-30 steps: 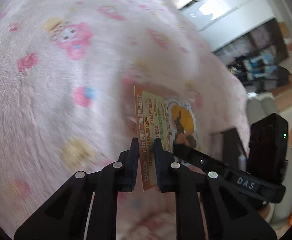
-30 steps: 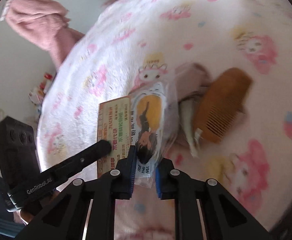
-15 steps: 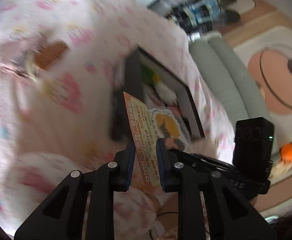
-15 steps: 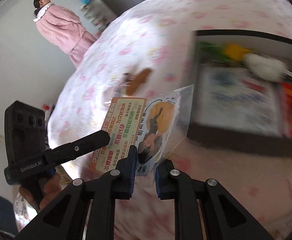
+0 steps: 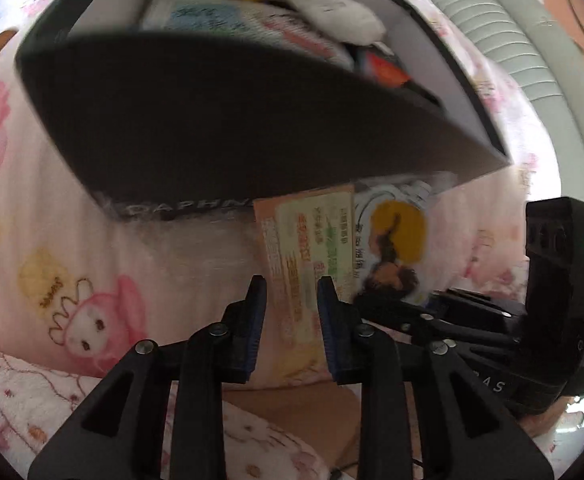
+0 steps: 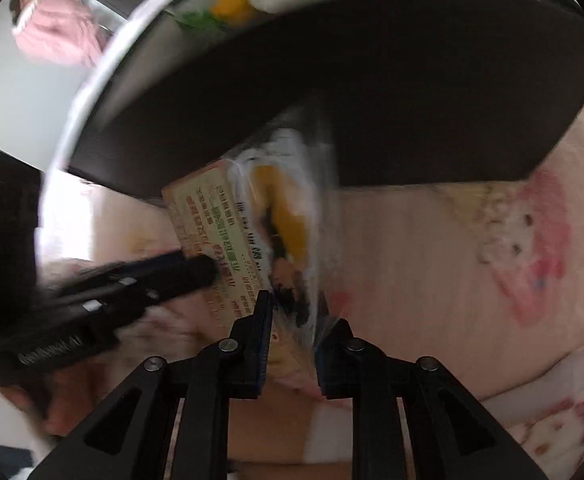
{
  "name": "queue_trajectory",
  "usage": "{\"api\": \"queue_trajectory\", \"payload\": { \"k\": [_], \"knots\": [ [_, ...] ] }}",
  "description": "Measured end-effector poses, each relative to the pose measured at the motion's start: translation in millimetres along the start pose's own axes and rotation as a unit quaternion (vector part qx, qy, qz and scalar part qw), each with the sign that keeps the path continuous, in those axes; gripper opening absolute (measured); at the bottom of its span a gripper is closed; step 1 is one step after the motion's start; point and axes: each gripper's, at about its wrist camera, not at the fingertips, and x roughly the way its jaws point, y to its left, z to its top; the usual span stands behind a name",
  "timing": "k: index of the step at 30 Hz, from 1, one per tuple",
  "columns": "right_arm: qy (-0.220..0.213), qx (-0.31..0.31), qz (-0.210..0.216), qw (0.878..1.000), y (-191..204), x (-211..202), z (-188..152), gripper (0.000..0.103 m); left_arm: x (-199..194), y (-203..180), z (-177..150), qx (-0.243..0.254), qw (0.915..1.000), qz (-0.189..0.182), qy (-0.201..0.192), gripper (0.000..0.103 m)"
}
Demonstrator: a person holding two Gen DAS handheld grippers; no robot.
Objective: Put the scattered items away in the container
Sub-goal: 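Carry the photo card packet against the black box wall with both grippers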
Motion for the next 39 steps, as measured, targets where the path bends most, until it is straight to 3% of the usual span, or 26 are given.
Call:
{"api": "queue_trajectory", "payload": {
  "k": [2,4,13,18,22,26,27,29,33,36,39],
  "knots": [
    [0.008,0.017,0.013,1.0,-5,5,-1,0.018,-2,0,-3,0.002,0.9999,-0.012,-0.006,0.028],
    [0.006,0.016,0.008,1.0,-4,3,1,0.022,0,2,-4,-0.003,1.0,0.0,-0.006,0.028],
    [-0.043,0.026,-0.088,0.995,-12,-36,3,0.039,-1,11,-9,-0.042,0.9988,-0.026,-0.006,0.037],
    [-0.023,-0.012,-0.104,0.994,-1,-34,0,0.039,-1,9,-13,-0.042,0.9988,-0.025,-0.003,0.037],
    [0.008,-0.021,-0.041,0.999,6,-29,-3,0.039,-1,9,-16,-0.044,0.9987,-0.025,-0.001,0.037],
    [-0.04,-0.018,-0.115,0.992,5,-50,0,0.039,-4,8,-20,-0.047,0.9985,-0.03,-0.001,0.037],
    [-0.05,-0.017,-0.121,0.991,4,-56,2,0.04,-4,7,-22,-0.045,0.9985,-0.029,-0.001,0.037],
    [-0.069,0.0,-0.092,0.993,-2,-63,5,0.05,-2,4,-22,-0.046,0.9984,-0.033,0.001,0.037],
    [-0.067,0.04,-0.088,0.993,-19,-53,-6,0.05,4,14,-12,-0.062,0.9954,-0.073,0.008,0.037],
    [-0.07,0.026,-0.13,0.989,-18,-47,-7,0.05,4,15,-12,-0.052,0.997,-0.057,0.0,0.037],
    [-0.047,0.026,-0.139,0.989,-22,-29,-8,0.05,5,15,0,-0.057,0.9966,-0.06,-0.003,0.037]
  ]
}}
